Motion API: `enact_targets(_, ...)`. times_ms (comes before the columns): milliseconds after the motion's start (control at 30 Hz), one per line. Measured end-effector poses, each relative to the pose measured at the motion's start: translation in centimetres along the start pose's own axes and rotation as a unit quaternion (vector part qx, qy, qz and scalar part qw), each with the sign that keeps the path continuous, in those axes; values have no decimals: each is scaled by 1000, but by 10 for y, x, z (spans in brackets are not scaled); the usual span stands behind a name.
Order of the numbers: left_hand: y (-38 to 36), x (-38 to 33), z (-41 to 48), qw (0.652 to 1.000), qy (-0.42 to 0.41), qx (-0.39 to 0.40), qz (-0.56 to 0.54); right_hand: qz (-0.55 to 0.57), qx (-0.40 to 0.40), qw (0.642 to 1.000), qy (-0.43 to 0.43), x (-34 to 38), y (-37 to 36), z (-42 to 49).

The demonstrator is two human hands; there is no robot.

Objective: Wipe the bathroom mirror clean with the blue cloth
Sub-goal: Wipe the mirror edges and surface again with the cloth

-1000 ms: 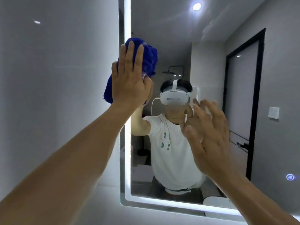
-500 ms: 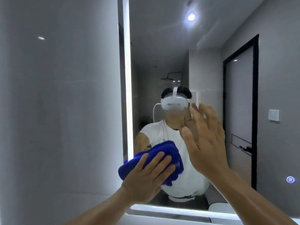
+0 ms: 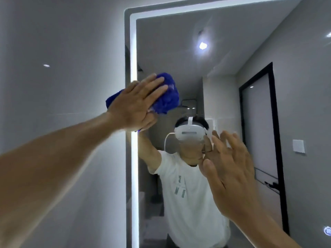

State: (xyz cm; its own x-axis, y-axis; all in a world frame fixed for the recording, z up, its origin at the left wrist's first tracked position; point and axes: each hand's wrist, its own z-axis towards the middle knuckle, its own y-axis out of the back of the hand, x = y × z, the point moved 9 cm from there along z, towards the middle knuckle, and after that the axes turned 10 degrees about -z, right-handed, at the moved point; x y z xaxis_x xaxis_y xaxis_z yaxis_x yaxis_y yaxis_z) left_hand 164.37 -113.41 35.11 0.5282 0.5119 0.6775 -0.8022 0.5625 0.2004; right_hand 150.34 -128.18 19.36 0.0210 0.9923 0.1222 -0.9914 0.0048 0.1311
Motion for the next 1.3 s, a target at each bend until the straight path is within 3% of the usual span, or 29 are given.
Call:
enact_targets(167, 10, 14, 11, 941, 307, -131, -54, -10, -1, 1000, -10, -11, 9, -4)
enact_targets(267, -7, -28, -12, 921, 357, -149, -49, -13, 15, 1000, -16, -15, 11, -9)
enact_targets(600, -83, -212, -150, 984, 157, -60, -64, 7, 81, 996, -31, -8, -8, -49)
enact_targets(867, -107, -303, -246, 997, -21, 53, -59, 2, 104, 994, -45, -18, -26, -96)
enact_targets(1067, -114, -328, -306, 979, -140, 134, -65, -2, 109, 993, -36, -23, -24, -112)
enact_targets(1300, -109, -314, -308, 976, -175, 127, -37, -3, 120, 992, -42, -33, -6, -107)
